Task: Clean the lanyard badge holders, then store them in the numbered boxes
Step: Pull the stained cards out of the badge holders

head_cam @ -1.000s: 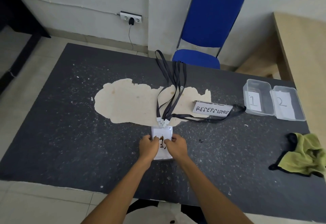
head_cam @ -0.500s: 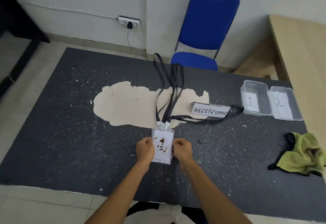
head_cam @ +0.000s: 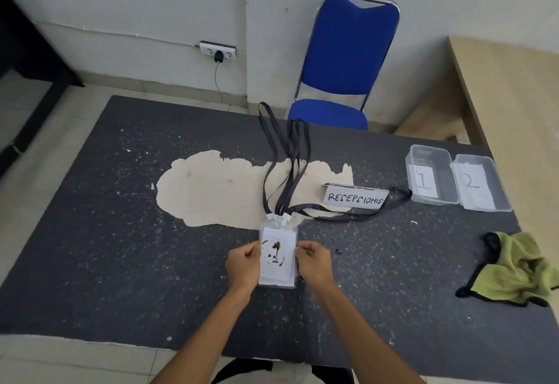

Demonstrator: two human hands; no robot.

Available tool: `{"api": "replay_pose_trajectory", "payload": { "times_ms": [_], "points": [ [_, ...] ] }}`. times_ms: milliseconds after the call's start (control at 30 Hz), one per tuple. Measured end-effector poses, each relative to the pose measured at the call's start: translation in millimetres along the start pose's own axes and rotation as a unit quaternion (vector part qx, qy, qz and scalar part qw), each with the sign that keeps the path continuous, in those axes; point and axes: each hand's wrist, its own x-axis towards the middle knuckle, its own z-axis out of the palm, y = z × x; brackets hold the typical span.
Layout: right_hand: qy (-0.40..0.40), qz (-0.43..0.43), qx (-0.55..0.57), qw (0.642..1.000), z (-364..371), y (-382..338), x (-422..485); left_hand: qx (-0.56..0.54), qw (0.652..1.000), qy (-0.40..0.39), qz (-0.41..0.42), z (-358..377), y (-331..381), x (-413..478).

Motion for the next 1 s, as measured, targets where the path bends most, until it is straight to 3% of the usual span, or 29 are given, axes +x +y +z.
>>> {"api": "replay_pose_trajectory", "payload": {
  "times_ms": [167,333,400,533,667,767,867,1000],
  "points": [
    [-0.024,0.021,0.080,0.996,-4,-6,-8,-0.019,1.000,0.003,-0.004,1,-1,-3],
    [-0.046,-0.006,0.070,0.996,-9,-10,-15,-0.061,0.997,-0.008,-0.036,-1,4,-7],
    [-0.043,-0.015,0.068,0.997,-13,-11,-16,-0.109,0.987,-0.061,-0.097,-5,12,-6],
    [-0.034,-0.035,0.070,0.996,-25,-13,-21,-0.151,0.919,-0.260,-0.254,-18,24,23],
    [-0.039,-0.044,0.061,0.996,-38,-16,-26,-0.135,0.900,-0.319,-0.263,-16,37,50],
    [-0.064,-0.048,0.059,0.995,-39,-17,-32,-0.138,0.863,-0.404,-0.271,-7,51,50],
    [-0.090,-0.055,0.040,0.994,-39,-18,-39,-0.203,0.827,-0.439,-0.287,2,62,47],
    [-0.104,-0.067,-0.003,0.992,-45,-17,-42,-0.229,0.828,-0.442,-0.257,10,83,53]
  ]
}}
